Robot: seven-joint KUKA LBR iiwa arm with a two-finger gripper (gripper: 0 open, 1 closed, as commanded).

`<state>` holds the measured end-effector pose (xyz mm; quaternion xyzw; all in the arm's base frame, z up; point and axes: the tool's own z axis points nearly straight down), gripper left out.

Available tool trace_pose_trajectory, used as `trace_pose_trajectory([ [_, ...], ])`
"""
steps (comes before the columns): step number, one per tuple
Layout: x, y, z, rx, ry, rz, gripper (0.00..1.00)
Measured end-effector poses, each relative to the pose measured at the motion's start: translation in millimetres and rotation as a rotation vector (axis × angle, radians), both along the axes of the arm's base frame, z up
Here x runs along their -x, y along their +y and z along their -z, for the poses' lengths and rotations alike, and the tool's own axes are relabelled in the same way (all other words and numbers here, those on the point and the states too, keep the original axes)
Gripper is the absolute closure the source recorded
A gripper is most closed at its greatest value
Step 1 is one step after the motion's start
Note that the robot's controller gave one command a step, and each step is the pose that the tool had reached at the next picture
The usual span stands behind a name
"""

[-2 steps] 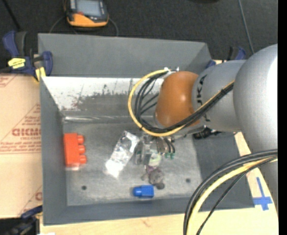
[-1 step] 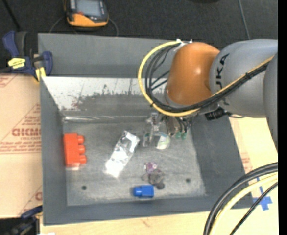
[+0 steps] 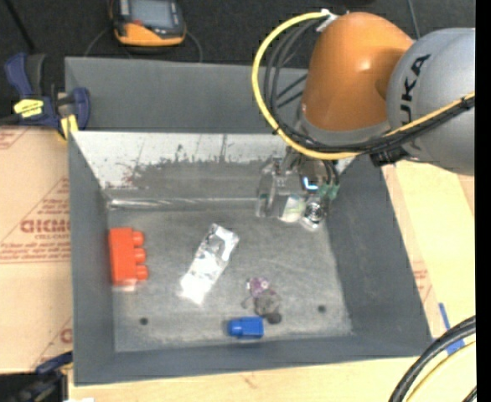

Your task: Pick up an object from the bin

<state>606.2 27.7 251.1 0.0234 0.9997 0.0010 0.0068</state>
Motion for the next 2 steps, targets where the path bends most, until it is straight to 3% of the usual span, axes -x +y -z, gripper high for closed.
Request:
trace_pose_trajectory([
  [1, 25.0, -8, 71, 0.003, 0.018, 0.013, 1.00],
  [2, 50.3, -7, 130, 0.003, 0.018, 0.013, 1.00],
])
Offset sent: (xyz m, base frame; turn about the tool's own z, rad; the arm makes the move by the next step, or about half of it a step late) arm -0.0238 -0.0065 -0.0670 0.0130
